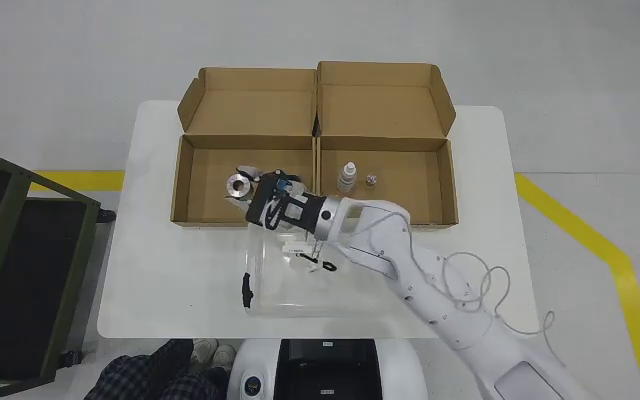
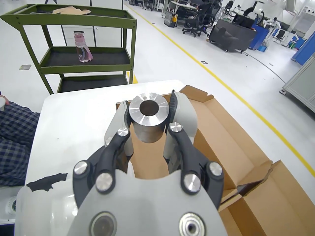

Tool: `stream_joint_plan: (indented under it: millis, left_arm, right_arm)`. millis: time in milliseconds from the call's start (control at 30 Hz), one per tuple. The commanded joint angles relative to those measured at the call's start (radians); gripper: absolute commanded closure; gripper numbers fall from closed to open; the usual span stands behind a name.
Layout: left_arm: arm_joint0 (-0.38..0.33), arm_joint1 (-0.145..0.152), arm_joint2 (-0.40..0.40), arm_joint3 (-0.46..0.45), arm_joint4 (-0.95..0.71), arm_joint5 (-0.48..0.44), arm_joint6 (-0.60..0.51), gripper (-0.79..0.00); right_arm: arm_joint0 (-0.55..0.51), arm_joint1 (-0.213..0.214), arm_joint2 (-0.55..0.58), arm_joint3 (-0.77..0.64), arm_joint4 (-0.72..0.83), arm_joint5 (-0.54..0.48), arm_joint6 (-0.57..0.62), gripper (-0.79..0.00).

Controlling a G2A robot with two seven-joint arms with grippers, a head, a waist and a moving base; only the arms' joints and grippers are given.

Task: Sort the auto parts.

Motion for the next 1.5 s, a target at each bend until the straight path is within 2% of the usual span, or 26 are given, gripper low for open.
stream_joint_plan:
  millis: [0, 933, 1467]
  left_arm:
    - [0.0, 0.0, 0.0, 0.0, 0.0, 0.0, 0.0, -0.785]
    - [0.0, 0.0, 0.0, 0.0, 0.0, 0.0, 0.0, -0.785]
    - [0.0, 0.0, 0.0, 0.0, 0.0, 0.0, 0.0, -0.785]
  right_arm:
    - [0.014, -0.006, -0.007, 0.023, 0.006, 0.007, 0.013, 0.0]
    - [0.24, -0.145, -0.176, 0.476, 0.128, 0.045, 0.197, 0.0]
    - [0.312, -0.205, -0.203, 0.598, 0.152, 0.029, 0.28, 0.0]
